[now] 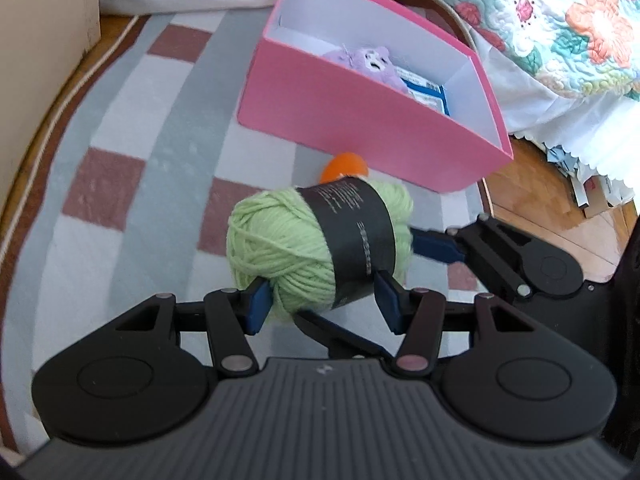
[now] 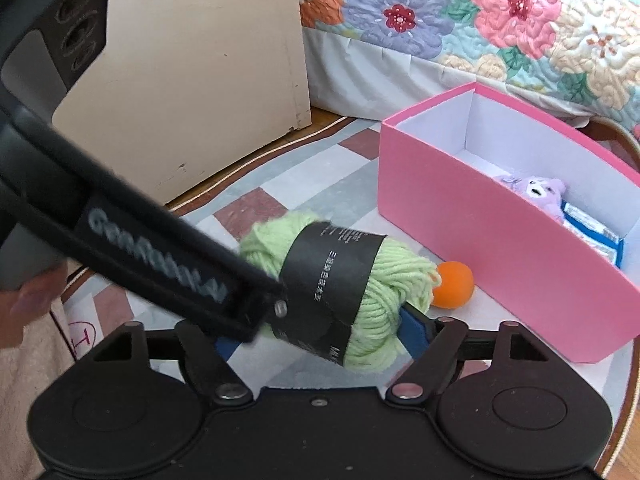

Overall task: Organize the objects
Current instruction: 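Lift the yarn ball with both tools up over the pink box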

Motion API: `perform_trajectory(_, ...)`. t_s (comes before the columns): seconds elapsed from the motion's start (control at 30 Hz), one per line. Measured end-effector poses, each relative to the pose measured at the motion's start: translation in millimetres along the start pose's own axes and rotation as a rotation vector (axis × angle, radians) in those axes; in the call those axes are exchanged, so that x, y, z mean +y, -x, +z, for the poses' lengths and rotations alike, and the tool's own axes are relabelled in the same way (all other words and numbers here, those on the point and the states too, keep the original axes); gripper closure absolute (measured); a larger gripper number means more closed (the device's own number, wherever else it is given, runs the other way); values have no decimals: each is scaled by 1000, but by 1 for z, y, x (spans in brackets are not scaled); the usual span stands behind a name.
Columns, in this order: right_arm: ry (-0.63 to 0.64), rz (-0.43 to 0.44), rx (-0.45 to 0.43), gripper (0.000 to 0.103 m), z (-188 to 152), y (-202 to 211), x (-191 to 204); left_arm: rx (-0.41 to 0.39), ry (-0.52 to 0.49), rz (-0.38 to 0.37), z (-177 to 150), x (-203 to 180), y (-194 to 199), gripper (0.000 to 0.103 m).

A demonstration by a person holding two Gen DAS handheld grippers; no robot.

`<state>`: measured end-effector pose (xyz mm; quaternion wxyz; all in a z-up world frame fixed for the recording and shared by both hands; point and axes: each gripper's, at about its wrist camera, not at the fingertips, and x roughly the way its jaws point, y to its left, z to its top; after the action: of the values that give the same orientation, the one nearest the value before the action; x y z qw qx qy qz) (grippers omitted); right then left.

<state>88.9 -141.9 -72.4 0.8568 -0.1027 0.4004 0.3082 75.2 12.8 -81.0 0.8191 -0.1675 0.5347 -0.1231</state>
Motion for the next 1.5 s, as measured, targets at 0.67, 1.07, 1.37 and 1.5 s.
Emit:
perform_trajectory(0.67,42,-76,-55,17,10,42,9,-6,-52,-10,-2,-31,24,50)
perform_trajectory(1.07,6,-101,-43,17,23,55,8,2,-66,-2,9,-46,39,50)
perform_trajectory(1.37,13,-148,-96,17,33,71,6,-37,-129,-4,26,-66,53,50)
perform_trajectory(1.5,14,-169,-115,17,38,78,2,-57,-152,-10,35,-75,59,50)
